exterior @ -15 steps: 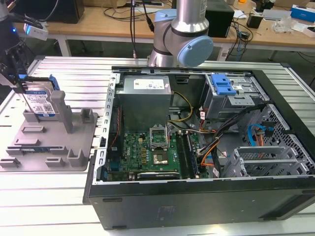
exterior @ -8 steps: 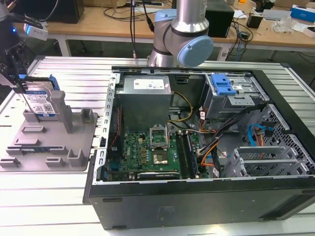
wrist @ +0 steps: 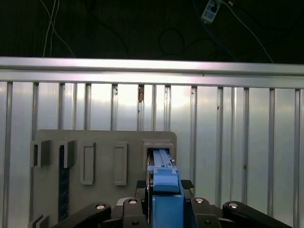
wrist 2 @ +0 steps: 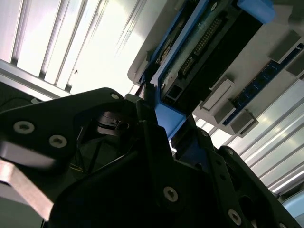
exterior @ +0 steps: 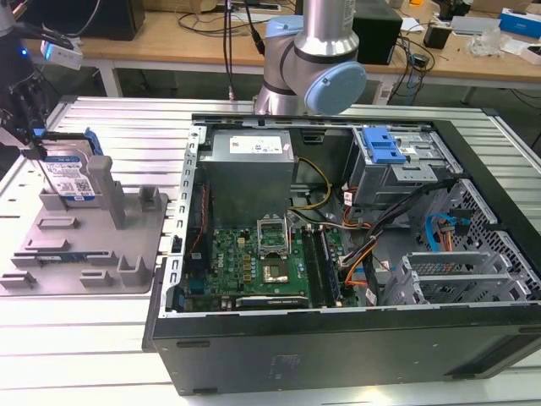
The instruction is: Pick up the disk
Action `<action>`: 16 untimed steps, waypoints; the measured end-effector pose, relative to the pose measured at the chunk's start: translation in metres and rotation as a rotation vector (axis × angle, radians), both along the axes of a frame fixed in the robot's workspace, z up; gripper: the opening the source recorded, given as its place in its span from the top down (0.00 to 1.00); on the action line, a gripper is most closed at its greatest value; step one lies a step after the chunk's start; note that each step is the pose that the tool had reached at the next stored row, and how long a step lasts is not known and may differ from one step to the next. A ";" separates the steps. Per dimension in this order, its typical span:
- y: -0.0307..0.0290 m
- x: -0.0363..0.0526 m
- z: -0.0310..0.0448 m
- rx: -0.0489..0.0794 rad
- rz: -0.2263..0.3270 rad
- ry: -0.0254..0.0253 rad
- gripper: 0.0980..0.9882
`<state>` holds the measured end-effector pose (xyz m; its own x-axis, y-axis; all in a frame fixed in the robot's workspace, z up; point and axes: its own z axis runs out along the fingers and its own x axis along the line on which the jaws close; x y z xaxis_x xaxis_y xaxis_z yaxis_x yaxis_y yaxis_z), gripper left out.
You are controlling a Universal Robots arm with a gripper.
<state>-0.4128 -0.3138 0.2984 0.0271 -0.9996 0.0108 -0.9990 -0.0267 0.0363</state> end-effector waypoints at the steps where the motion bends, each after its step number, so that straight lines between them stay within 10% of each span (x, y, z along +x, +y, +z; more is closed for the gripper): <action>1: 0.0000 0.0000 0.0000 0.000 0.000 0.0001 0.70; 16: 0.0000 0.0000 0.0079 0.000 0.000 0.0000 0.70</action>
<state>-0.4129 -0.3137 0.3063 0.0271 -0.9996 0.0108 -0.9990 -0.0267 0.0362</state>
